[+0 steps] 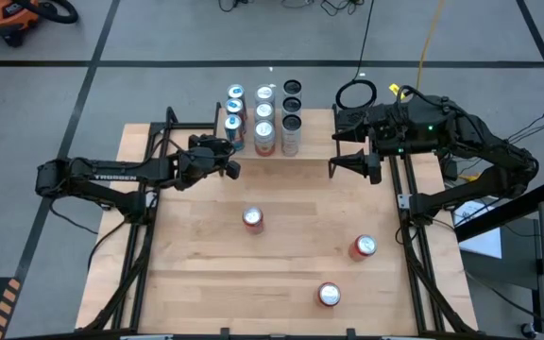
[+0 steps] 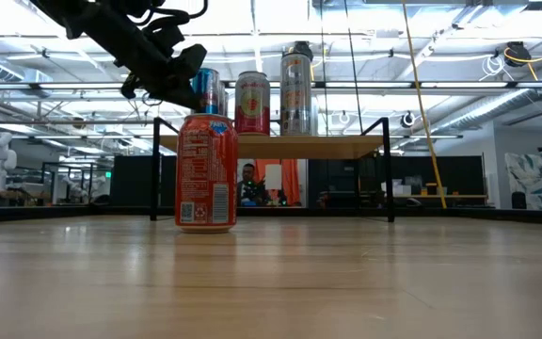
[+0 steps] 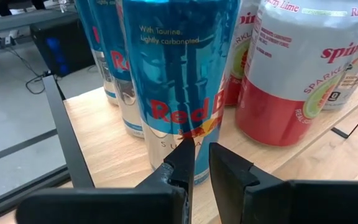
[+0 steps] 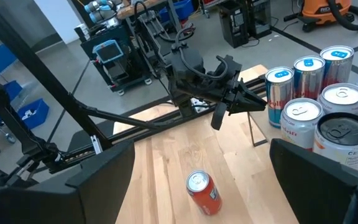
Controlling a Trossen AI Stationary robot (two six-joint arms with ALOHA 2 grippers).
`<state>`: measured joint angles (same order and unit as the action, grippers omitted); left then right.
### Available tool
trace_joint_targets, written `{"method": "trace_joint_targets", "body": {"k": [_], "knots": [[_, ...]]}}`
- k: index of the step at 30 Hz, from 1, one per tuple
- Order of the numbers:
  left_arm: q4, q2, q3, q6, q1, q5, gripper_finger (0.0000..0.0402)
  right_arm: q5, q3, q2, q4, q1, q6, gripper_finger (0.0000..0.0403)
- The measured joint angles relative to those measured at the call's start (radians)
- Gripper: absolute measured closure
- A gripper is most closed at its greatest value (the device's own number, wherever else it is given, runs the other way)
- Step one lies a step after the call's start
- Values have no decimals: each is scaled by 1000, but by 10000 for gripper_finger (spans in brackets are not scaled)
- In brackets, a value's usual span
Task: Place canned beverage on shelf
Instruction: Put the blue soda can aligned with the other blue soda can on the shelf
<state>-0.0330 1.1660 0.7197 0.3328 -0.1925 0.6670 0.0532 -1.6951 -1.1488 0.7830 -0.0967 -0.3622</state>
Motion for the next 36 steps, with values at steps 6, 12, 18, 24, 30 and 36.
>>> {"method": "trace_joint_targets", "body": {"k": [6, 12, 18, 24, 30, 36], "knots": [[1, 0, 0, 0, 0, 0, 350, 0, 0, 0, 0, 0, 0, 51], [1, 0, 0, -1, 0, 0, 350, 0, 0, 0, 0, 0, 0, 51], [9, -3, 0, 0, 1, -1, 350, 0, 0, 0, 0, 0, -3, 51], [28, -3, 0, 12, 21, -35, 350, 0, 0, 0, 0, 0, -8, 51], [26, 1, 0, 27, 25, -33, 350, 0, 0, 0, 0, 0, -11, 51], [26, 1, 0, 20, -3, -12, 350, 0, 0, 0, 0, 0, 1, 51]]}}
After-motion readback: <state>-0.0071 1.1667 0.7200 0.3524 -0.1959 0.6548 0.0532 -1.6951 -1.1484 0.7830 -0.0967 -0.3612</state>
